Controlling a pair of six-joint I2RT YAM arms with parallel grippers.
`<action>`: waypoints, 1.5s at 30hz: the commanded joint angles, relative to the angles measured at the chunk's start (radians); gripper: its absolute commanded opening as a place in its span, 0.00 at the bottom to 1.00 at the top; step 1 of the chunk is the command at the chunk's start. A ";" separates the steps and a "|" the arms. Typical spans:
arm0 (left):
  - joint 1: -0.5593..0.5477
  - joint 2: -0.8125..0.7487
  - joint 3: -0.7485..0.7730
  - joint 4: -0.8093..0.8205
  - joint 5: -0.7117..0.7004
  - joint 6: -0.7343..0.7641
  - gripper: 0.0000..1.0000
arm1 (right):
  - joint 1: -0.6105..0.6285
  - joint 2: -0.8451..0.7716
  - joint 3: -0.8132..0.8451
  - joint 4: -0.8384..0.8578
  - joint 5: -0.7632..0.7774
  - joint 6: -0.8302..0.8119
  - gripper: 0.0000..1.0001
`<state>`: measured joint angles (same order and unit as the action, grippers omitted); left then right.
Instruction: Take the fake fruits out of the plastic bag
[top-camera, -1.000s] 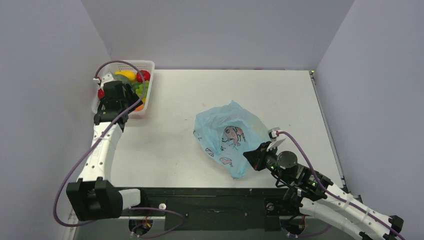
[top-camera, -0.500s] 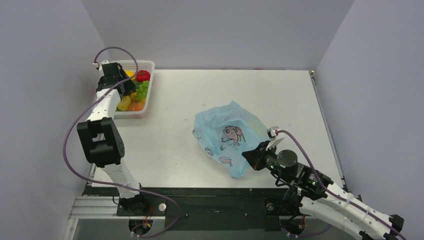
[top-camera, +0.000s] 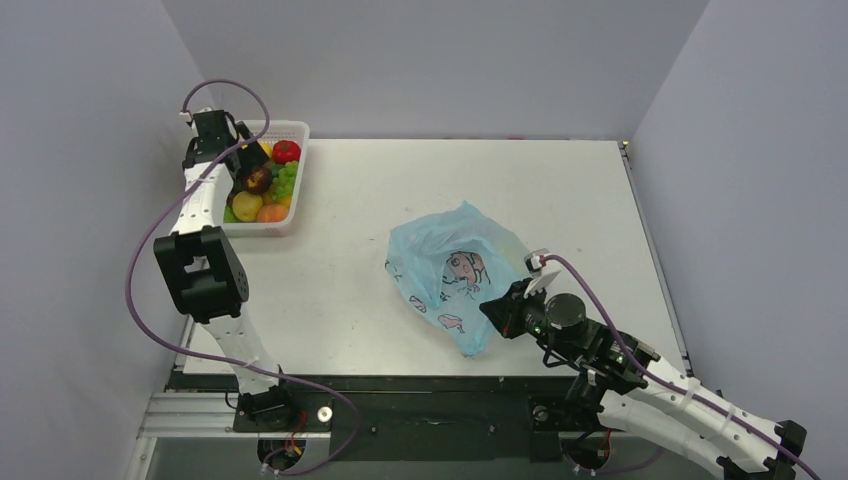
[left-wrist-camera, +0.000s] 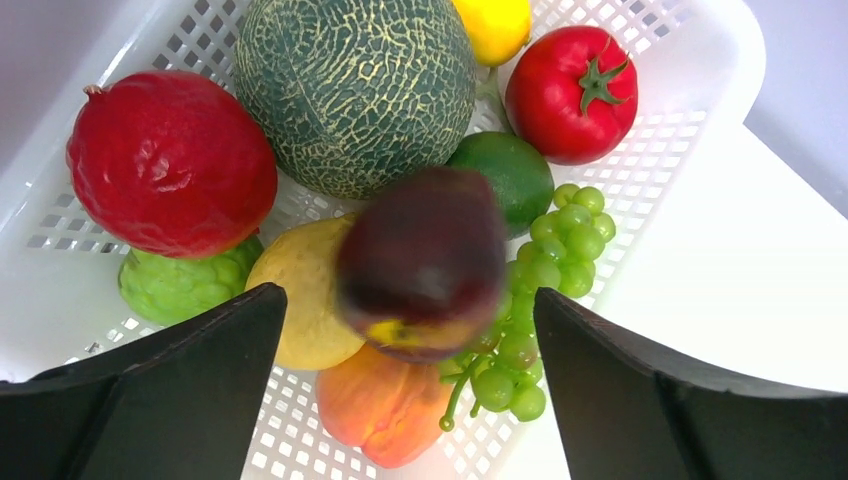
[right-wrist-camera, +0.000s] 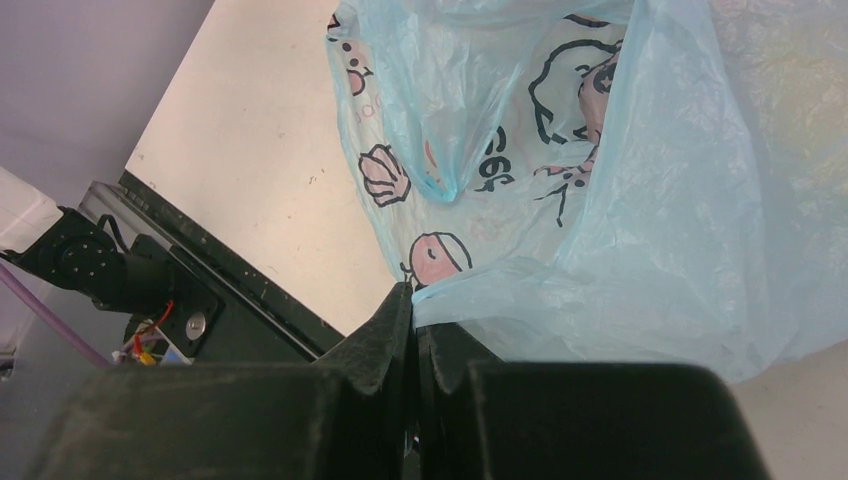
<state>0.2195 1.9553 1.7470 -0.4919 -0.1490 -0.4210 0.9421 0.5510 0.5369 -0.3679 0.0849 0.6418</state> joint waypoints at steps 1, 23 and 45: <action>0.019 -0.008 0.028 -0.008 0.039 0.040 0.96 | -0.008 -0.007 0.034 0.045 -0.007 -0.002 0.00; -0.084 -1.175 -0.954 0.010 0.648 -0.200 0.97 | -0.016 0.418 0.326 0.179 -0.126 -0.179 0.00; -0.156 -1.548 -1.012 -0.191 0.856 -0.327 0.96 | 0.346 0.548 0.268 0.260 -0.311 -0.211 0.00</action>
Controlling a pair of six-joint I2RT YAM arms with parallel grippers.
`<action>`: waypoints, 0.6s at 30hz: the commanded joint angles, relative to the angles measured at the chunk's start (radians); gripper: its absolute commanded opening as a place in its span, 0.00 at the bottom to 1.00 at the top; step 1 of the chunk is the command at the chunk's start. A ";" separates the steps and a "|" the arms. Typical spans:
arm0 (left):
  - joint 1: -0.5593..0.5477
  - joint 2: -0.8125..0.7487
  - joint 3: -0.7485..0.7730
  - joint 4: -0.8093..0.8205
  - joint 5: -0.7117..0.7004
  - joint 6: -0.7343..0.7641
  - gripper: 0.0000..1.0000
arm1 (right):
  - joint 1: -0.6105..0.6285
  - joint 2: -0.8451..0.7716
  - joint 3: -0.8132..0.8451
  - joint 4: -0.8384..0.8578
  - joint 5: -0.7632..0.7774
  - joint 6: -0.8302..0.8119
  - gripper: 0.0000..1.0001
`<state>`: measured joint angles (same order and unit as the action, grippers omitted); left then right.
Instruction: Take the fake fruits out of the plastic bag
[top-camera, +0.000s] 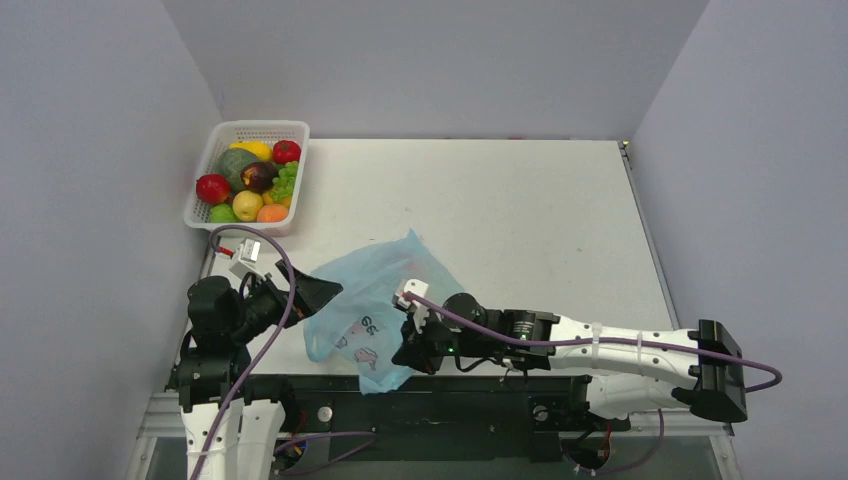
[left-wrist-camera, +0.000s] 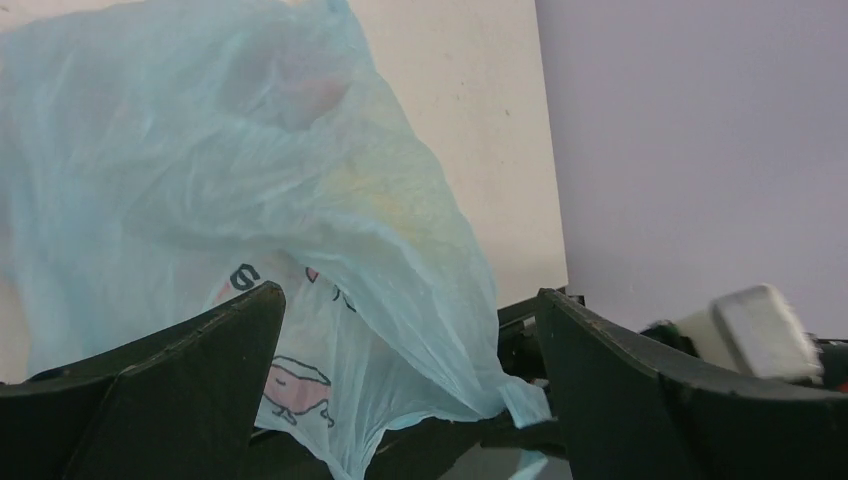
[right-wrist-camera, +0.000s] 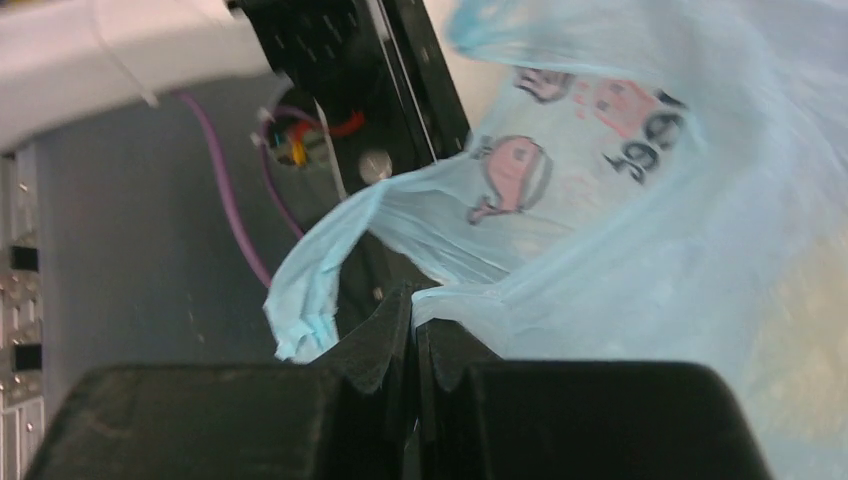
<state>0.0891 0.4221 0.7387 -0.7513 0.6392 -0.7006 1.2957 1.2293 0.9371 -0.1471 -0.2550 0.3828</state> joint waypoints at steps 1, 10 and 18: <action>-0.038 -0.023 -0.003 0.072 0.073 -0.056 0.96 | -0.010 -0.153 -0.179 0.032 0.049 0.055 0.00; -0.081 -0.076 -0.056 0.067 0.097 -0.086 0.94 | -0.185 -0.393 -0.319 -0.044 0.142 0.154 0.01; -0.267 -0.003 -0.084 0.077 -0.063 -0.026 0.93 | -0.322 -0.334 -0.199 -0.105 0.093 0.204 0.01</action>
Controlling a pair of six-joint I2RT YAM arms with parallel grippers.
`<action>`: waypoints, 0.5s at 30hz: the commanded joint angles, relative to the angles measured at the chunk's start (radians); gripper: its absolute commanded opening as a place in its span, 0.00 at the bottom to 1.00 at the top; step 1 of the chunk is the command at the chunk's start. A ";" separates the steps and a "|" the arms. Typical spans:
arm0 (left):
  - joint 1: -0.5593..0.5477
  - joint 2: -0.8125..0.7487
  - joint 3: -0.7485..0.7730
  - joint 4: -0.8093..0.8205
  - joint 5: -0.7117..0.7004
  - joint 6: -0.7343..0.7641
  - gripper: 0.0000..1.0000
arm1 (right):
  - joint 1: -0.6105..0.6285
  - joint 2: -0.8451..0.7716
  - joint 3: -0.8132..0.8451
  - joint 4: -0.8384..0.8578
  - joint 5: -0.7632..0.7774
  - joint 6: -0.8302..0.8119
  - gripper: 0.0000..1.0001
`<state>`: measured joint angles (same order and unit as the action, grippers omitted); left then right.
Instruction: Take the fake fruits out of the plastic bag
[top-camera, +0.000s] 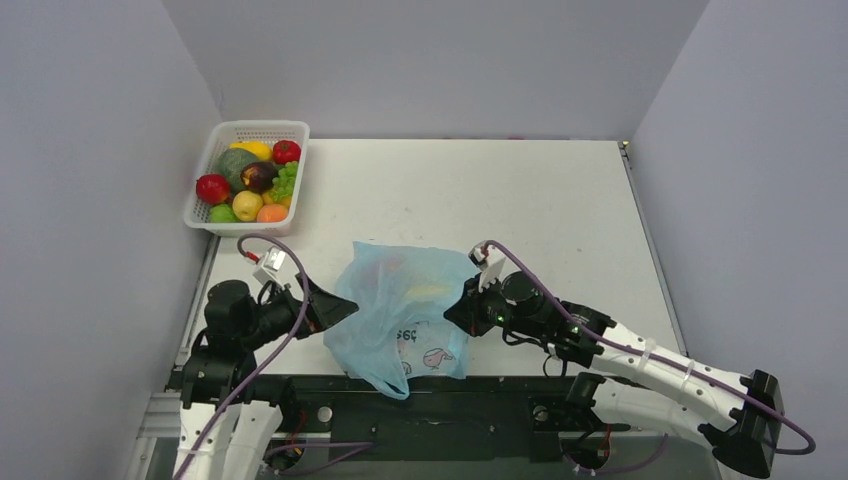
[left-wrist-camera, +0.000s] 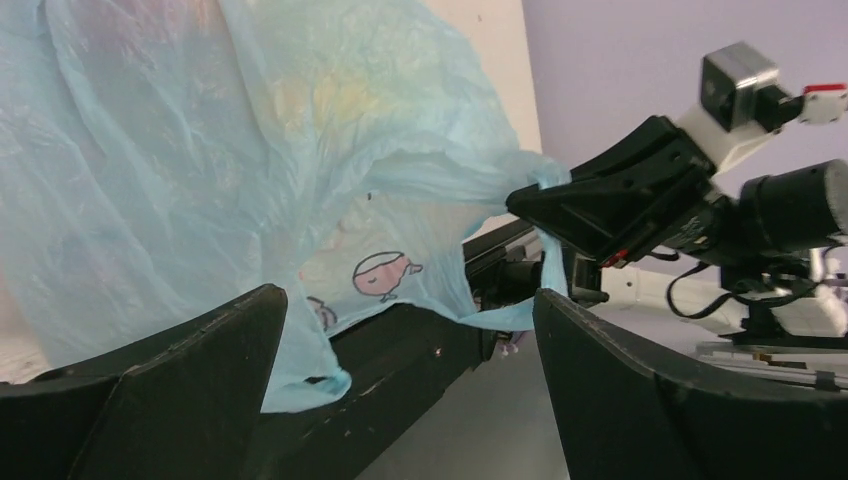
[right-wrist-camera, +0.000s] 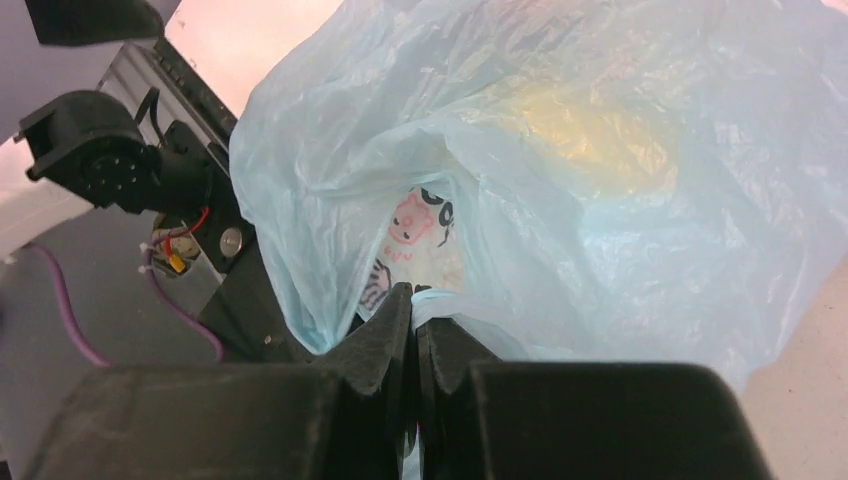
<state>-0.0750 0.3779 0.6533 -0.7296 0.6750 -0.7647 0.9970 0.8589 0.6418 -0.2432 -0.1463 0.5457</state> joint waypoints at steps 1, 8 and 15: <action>-0.140 0.073 -0.002 0.077 -0.169 0.037 0.92 | -0.028 0.051 0.104 -0.011 -0.015 0.051 0.01; -0.909 0.436 0.120 0.202 -0.939 -0.033 0.92 | -0.073 0.079 0.139 -0.022 -0.012 0.083 0.00; -1.125 0.673 0.070 0.519 -1.116 -0.164 0.66 | -0.097 -0.016 0.118 -0.030 -0.028 0.112 0.00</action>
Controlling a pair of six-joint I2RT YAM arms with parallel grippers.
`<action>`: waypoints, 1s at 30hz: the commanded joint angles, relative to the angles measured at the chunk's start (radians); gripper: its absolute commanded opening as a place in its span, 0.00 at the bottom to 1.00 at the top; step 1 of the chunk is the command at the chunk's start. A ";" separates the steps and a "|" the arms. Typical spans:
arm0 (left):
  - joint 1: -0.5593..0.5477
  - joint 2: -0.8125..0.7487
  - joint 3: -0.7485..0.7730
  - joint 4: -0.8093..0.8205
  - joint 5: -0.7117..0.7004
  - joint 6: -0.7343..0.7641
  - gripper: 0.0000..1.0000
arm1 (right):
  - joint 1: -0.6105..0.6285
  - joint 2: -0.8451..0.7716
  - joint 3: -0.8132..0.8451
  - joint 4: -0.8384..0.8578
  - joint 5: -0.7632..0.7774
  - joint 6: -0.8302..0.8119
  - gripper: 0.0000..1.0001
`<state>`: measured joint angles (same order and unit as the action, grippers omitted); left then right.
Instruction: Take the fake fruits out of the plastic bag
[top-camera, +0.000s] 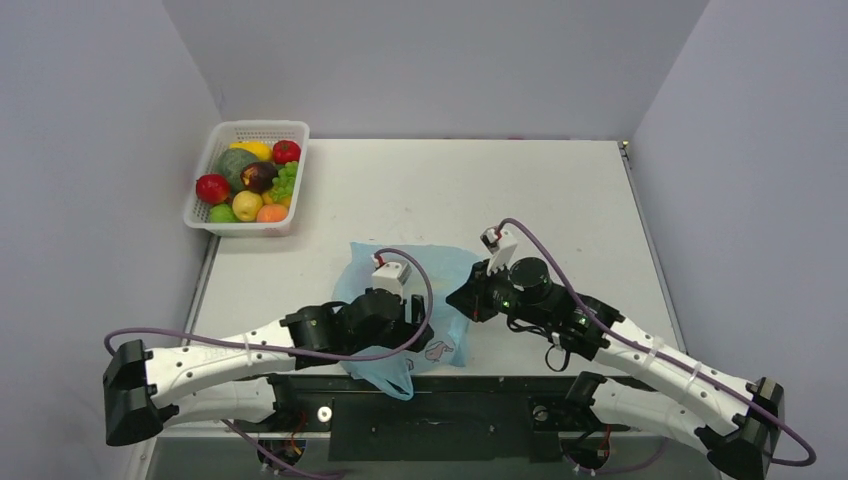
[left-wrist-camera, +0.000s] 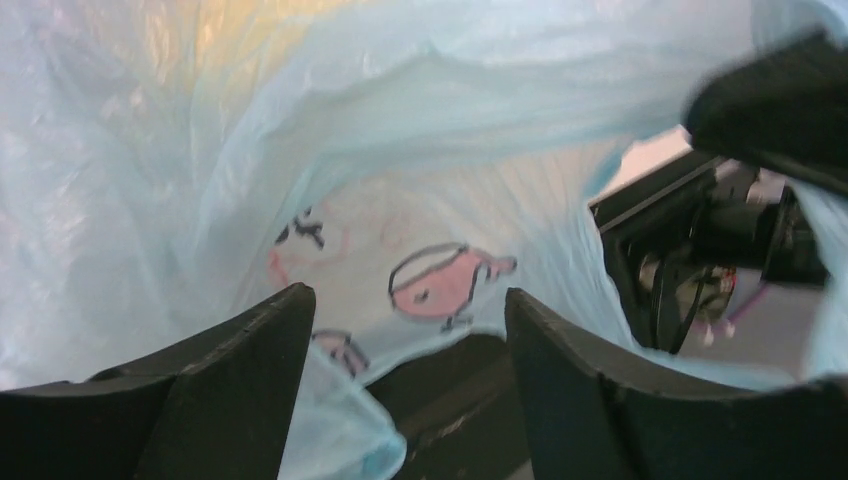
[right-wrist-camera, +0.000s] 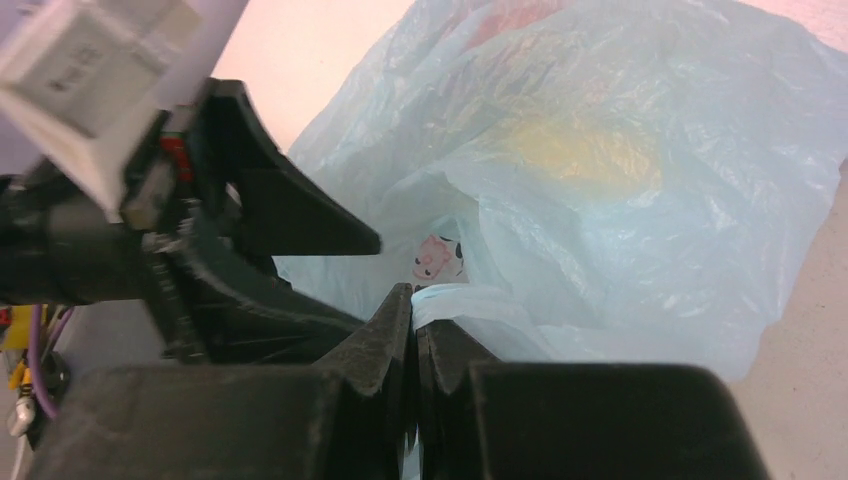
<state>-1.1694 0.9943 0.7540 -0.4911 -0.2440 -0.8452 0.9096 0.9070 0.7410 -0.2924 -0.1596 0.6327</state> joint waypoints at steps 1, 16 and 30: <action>-0.044 0.070 -0.043 0.315 -0.201 -0.093 0.63 | -0.011 -0.080 0.009 0.019 -0.017 0.024 0.00; -0.056 0.307 -0.040 0.594 -0.428 -0.141 0.50 | -0.013 -0.164 -0.088 0.099 -0.089 0.082 0.00; 0.099 0.353 -0.009 0.634 -0.517 -0.027 0.61 | -0.013 -0.221 -0.123 0.100 -0.106 0.093 0.00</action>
<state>-1.1076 1.3220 0.7033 0.0776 -0.7300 -0.9169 0.9020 0.6998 0.6239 -0.2417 -0.2501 0.7208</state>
